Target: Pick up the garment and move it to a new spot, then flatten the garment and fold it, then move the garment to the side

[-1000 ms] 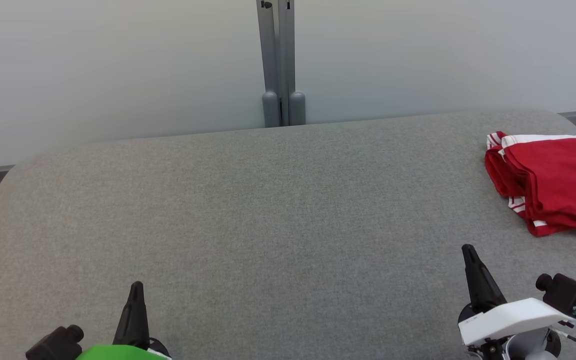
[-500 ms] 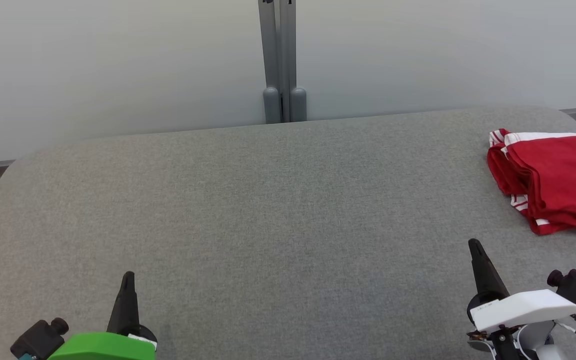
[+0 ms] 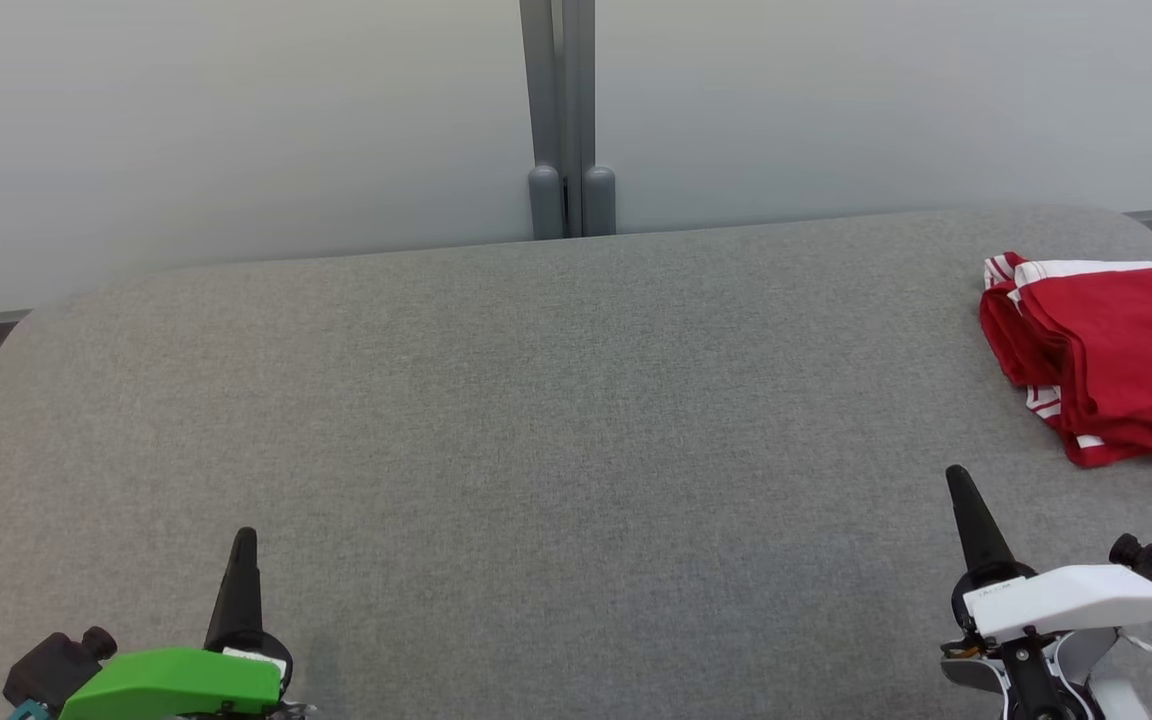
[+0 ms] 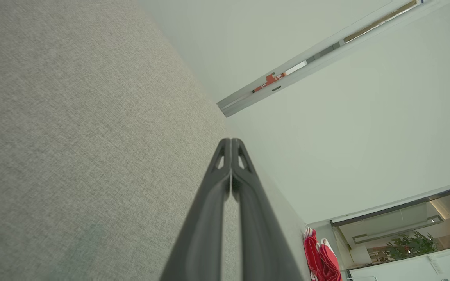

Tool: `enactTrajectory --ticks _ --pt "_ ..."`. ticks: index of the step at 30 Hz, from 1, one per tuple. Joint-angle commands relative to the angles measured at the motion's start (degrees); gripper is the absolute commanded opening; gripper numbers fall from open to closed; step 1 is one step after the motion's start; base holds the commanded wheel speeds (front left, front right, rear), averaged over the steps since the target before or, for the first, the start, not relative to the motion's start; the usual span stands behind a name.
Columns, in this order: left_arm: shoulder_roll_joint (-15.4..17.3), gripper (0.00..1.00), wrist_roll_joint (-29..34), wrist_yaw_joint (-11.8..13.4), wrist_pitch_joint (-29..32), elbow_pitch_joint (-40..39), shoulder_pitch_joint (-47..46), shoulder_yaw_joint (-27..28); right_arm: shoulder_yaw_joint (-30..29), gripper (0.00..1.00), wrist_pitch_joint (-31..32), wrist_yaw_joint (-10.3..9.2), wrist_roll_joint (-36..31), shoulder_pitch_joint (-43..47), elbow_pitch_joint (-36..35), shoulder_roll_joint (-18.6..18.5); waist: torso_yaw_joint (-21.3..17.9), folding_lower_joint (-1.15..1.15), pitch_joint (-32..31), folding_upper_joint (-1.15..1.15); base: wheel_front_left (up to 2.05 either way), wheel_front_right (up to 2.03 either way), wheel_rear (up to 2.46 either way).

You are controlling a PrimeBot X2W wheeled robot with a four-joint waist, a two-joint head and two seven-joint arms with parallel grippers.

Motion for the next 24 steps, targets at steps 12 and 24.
enactTrajectory --ticks 12,24 --pt "0.4 0.0 -7.7 -1.0 2.1 0.4 -3.2 1.7 -1.5 0.0 2.1 -0.03 8.0 -2.4 0.2 0.1 0.2 0.0 0.6 0.0 0.0 0.0 0.0" --pt "0.3 0.0 -13.4 -1.7 3.7 1.1 -4.5 2.9 -2.6 0.0 3.8 -0.03 14.1 -3.2 0.7 0.3 0.4 0.0 1.1 0.0 0.0 0.0 0.0"
